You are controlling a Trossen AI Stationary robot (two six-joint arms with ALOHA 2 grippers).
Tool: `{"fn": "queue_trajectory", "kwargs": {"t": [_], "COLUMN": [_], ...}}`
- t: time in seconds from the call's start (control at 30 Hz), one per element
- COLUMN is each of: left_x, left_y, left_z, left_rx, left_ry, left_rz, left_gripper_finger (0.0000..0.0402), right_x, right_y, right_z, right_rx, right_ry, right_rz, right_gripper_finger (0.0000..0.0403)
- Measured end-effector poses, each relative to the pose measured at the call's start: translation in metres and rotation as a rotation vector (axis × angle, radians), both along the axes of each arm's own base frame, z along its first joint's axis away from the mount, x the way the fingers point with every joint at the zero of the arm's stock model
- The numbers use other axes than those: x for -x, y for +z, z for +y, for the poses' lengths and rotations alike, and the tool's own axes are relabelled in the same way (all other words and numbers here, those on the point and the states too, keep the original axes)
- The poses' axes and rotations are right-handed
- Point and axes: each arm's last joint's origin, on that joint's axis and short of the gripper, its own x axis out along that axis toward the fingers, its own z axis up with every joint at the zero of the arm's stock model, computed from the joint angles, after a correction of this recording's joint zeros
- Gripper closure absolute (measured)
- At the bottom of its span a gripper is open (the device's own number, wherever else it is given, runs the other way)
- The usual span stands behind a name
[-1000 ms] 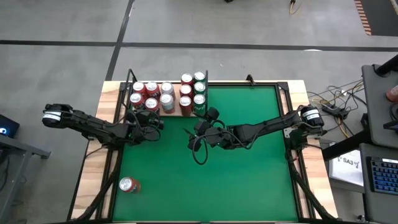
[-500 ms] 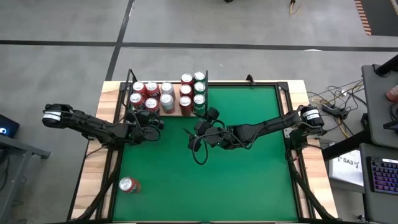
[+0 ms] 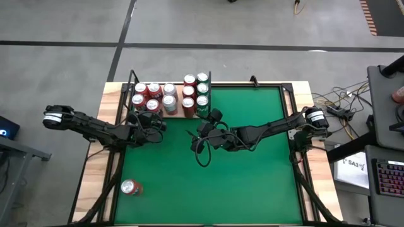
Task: Place canned beverage on shelf
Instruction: Put the red soda can on the shelf aligned with the other red soda can
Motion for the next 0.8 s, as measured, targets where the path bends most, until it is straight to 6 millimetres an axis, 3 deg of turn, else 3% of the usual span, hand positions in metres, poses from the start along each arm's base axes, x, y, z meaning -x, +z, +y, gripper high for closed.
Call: {"fn": "queue_trajectory", "kwargs": {"t": [0.8], "left_x": [-0.011], "left_y": [0.015], "left_z": [-0.001], "left_rx": [-0.021], "left_ry": [-0.018], "left_rz": [0.033], "left_gripper_finger": [0.0061], "right_x": [0.0], "right_y": [0.0], "right_z": [0.0], "right_rx": [0.0], "right_ry": [0.0], "right_rz": [0.0], "right_gripper_finger": [0.0051]}}
